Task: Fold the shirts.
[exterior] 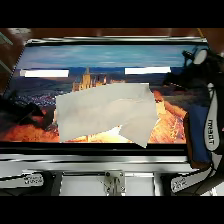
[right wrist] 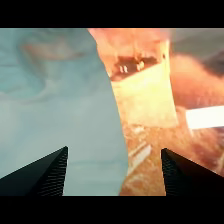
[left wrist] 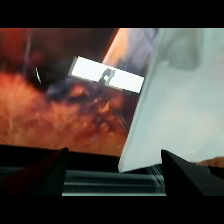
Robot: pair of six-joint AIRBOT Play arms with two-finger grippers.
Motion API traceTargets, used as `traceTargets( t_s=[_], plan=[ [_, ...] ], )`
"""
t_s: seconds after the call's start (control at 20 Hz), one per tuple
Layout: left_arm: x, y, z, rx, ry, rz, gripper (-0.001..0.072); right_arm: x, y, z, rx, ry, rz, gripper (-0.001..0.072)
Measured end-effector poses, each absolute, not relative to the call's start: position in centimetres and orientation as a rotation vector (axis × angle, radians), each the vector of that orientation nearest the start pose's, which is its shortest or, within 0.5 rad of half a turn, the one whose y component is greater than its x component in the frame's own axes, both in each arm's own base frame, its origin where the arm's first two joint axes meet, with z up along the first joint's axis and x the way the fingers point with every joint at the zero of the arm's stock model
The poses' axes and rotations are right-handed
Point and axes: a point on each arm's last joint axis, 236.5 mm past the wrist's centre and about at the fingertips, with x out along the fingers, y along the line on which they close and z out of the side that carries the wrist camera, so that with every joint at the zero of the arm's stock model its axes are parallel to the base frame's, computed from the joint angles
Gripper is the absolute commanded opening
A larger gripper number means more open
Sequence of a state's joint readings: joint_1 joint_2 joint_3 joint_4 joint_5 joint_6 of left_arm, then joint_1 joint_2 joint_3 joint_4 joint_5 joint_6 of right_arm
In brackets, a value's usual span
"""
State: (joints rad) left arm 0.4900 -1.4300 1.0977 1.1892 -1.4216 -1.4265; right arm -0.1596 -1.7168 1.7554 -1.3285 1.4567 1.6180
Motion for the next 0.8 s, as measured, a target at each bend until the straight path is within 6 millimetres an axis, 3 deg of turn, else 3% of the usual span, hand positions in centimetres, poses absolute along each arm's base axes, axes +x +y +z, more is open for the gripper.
traceTargets(
  t_s=[0.15,0.3,0.45,0.7,0.75,0.8],
  plan=[
    [26.7,4.3,-7.0,-0.809,1.616,-0.035,0.0673,43.9,-2.8,1.3,0.518,1.47,0.075,0.0686],
    [25.1,1.4,-9.2,-0.92,1.605,-0.062,0.0673,43.4,-2.2,1.2,0.612,1.474,0.129,0.0686],
    [25.0,-1.0,-10.9,-0.957,1.584,-0.072,0.067,44.2,-1.5,1.2,0.635,1.44,0.15,0.0686],
    [26.4,-5.2,-11.7,-1.004,1.555,-0.122,0.0653,45.4,-0.7,1.3,0.638,1.393,0.162,0.0686],
    [26.6,-6.1,-11.8,-1.01,1.562,-0.134,0.0567,45.5,-0.7,1.3,0.638,1.39,0.161,0.0686],
    [26.5,-6.8,-12.2,-1.008,1.576,-0.141,0.0334,45.5,-0.7,1.2,0.637,1.39,0.161,0.0686]
  ],
)
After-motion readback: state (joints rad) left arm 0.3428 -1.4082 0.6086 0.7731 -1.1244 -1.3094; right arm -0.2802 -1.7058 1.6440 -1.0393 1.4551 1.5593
